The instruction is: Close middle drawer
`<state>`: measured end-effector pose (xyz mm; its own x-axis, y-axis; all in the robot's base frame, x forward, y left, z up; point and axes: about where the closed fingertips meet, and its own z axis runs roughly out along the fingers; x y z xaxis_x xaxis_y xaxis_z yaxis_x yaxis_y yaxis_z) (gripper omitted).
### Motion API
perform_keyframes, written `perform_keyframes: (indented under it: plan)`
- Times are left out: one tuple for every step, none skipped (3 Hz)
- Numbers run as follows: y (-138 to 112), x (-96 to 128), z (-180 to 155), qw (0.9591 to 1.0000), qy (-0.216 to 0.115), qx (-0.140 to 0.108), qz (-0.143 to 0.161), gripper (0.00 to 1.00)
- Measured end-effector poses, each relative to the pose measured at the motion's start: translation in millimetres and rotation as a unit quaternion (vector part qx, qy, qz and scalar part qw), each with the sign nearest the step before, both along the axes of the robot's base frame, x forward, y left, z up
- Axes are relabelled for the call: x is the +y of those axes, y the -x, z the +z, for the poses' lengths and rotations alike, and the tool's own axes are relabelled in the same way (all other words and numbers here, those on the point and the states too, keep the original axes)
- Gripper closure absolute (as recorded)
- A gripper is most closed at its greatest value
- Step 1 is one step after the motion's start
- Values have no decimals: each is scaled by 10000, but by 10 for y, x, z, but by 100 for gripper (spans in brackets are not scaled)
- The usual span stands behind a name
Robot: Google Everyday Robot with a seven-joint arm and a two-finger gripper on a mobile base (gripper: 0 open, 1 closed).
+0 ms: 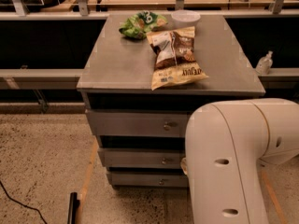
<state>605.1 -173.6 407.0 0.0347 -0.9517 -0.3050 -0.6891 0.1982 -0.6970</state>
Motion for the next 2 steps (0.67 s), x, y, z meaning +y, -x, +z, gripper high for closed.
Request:
perform_keyframes:
  plan:
    - [2, -1, 0, 10000, 0, 0, 0, 100]
    - [-62, -158, 91, 9996, -89, -248, 44, 100]
